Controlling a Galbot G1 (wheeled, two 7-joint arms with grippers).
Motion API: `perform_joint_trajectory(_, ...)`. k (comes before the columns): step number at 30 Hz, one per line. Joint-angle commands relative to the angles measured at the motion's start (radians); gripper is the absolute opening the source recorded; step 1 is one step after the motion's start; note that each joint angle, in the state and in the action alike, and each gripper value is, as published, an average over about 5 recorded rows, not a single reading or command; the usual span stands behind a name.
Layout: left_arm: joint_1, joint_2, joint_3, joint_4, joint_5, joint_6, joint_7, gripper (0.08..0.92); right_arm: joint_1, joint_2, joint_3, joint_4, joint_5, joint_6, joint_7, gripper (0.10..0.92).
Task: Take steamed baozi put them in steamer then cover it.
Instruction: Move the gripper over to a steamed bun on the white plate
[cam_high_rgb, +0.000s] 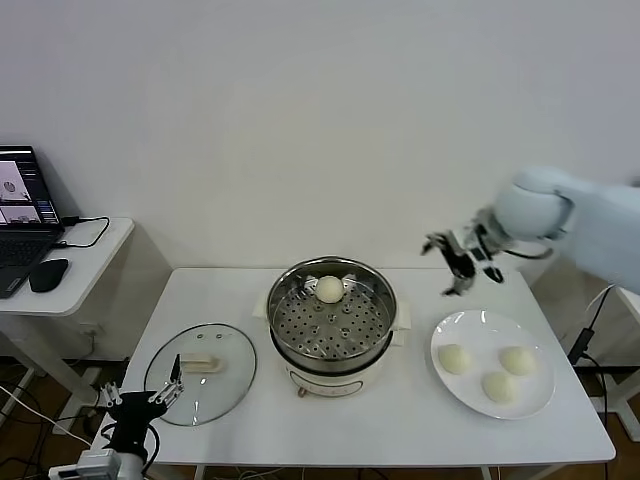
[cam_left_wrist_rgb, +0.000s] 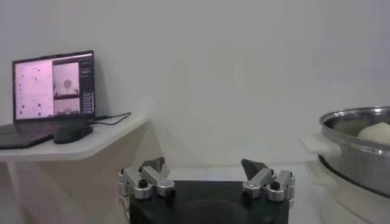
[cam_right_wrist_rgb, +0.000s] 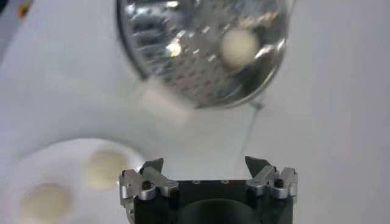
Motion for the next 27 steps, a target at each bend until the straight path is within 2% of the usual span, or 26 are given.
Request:
perform_joint_trajectory(1, -0.015, 0.011, 0.015, 0.0, -0.004, 0.036, -0.004, 0.823, -0.331, -0.206, 0.156, 0.055, -0.064, -0.07, -0.007, 0.823)
perform_joint_trajectory(5, -0.019, 0.013, 0.016, 0.003, -0.002, 0.041, -0.002, 0.823, -0.569, -0.188, 0.351, 0.013, -0.127, -0.062, 0.0, 0.822)
perform_joint_trajectory(11, -0.019, 0.014, 0.013, -0.001, 0.006, 0.047, 0.001, 0.823, -0.769, -0.11, 0.499, -0.076, -0.242, -0.043, 0.008, 0.823)
perform_joint_trajectory(27, -0.004, -0.017, 0.009, -0.004, 0.025, 0.044, 0.01, 0.823, -0.829, 0.075, 0.595, -0.31, -0.279, -0.007, 0.036, 0.823)
